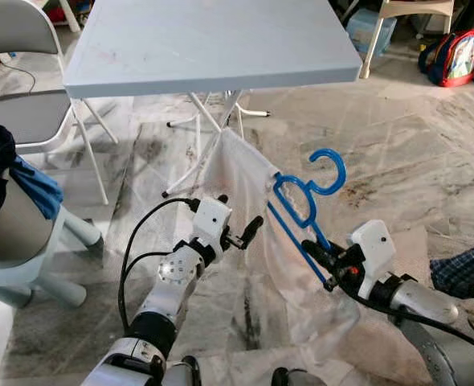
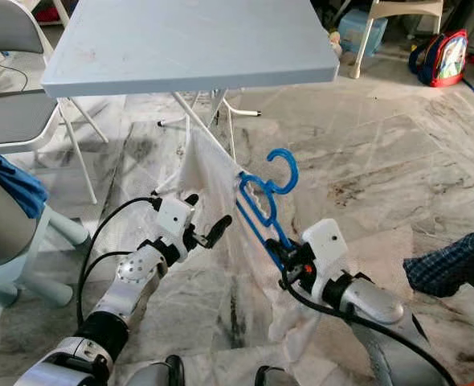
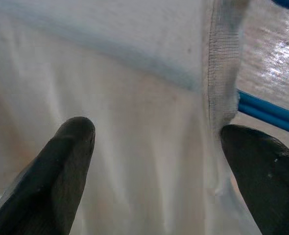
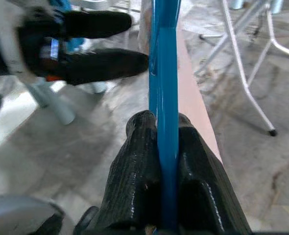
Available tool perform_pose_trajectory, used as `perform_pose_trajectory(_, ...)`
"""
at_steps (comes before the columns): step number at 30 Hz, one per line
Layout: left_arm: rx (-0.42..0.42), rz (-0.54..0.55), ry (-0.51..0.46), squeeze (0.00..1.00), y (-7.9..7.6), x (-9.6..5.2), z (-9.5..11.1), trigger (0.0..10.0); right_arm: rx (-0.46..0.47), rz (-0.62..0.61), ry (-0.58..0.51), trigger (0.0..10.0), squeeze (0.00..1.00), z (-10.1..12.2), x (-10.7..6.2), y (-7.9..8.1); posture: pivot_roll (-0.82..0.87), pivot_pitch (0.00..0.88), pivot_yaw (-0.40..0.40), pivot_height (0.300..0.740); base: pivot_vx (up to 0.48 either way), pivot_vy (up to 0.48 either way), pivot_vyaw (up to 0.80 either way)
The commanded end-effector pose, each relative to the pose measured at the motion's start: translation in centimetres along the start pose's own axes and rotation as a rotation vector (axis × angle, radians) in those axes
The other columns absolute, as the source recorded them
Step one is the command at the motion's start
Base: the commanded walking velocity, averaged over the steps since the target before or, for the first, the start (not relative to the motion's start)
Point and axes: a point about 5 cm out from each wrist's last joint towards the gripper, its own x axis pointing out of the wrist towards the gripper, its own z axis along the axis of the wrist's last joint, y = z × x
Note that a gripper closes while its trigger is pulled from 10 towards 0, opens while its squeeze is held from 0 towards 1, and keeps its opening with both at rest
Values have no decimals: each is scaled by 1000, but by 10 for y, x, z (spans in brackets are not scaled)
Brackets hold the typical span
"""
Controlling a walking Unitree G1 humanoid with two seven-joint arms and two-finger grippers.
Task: Hang hanger
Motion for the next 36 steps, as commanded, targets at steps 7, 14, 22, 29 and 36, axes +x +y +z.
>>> perform_pose_trajectory(7, -33, -57, -54, 0, -13, 9, 9, 10000, -17, 57, 15, 10000, 0, 4, -3, 9, -84, 219, 4, 740, 0, 0, 0)
perform_pose_trajectory(14, -1, -48, -11, 0, -14, 10, 2, 10000, -4, 125, 14, 10000, 0, 9, -4, 20, -89, 218, 5, 740, 0, 0, 0)
perform_pose_trajectory(22, 6, -27, 12, 0, -14, 12, 0, 0, -2, 191, 14, 10000, 0, 17, -13, 25, -108, 215, 4, 740, 0, 0, 0)
perform_pose_trajectory(29, 6, -21, 15, 0, -14, 14, -1, 0, -9, 193, 47, 10000, 0, 14, -18, 25, -117, 216, 7, 740, 0, 0, 0)
perform_pose_trajectory(36, 8, -24, 41, 0, -15, 8, -9, 0, -66, 70, 56, 10000, 0, 14, -10, 14, -114, 215, 3, 740, 0, 0, 0)
